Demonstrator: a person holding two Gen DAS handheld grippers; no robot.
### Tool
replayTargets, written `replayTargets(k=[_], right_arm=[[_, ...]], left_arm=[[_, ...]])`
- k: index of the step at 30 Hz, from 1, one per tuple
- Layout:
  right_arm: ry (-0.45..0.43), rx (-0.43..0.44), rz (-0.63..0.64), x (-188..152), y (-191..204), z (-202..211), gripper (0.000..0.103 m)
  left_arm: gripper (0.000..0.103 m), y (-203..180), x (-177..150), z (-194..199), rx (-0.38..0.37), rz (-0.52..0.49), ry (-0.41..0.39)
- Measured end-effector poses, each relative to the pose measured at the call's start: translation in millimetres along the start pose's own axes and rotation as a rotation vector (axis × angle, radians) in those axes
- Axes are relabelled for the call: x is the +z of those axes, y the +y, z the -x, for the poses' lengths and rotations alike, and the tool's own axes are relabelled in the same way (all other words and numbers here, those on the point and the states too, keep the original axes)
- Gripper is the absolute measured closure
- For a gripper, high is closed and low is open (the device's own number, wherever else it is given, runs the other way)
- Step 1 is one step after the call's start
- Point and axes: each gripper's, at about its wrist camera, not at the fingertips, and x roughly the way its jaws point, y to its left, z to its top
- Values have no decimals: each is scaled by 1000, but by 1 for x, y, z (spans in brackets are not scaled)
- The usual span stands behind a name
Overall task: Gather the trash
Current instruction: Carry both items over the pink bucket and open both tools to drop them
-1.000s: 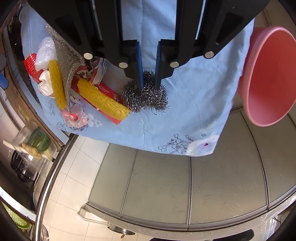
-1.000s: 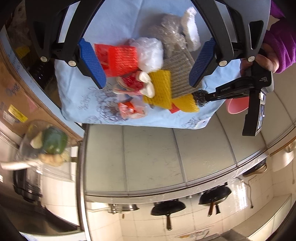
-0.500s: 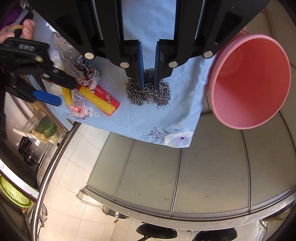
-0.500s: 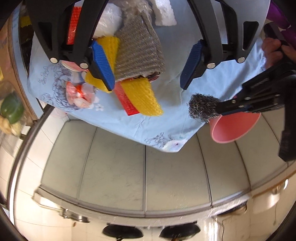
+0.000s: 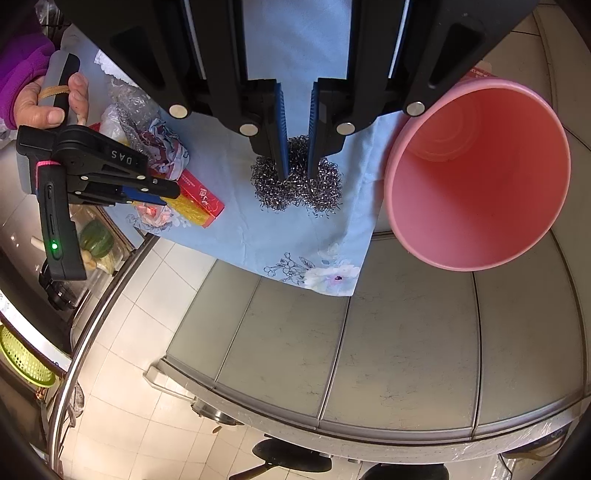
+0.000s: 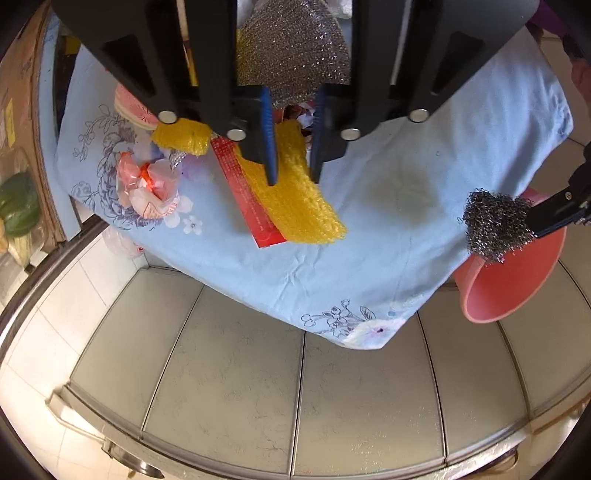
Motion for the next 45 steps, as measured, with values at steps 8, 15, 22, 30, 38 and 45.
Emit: replayTargets(k=[8, 15, 22, 30, 38, 45], right_arm=[[-112, 146, -51, 18, 11, 34, 93], [-164, 364, -40, 48, 59, 44, 93], [-112, 564, -32, 74, 118, 27, 93], [13, 609, -16, 76, 175, -24, 93], [85, 562, -13, 67, 195, -49, 92], [92, 560, -13, 67, 203, -52, 71]], left_arm=[[94, 16, 8, 21, 28, 25, -73], [94, 56, 13, 45, 140, 83, -124], [94, 94, 5, 45, 235, 155, -92], [93, 116, -15, 27, 291, 188, -12], [91, 122, -24, 19, 309, 194, 16], [84, 126, -26, 18, 309, 222, 25]])
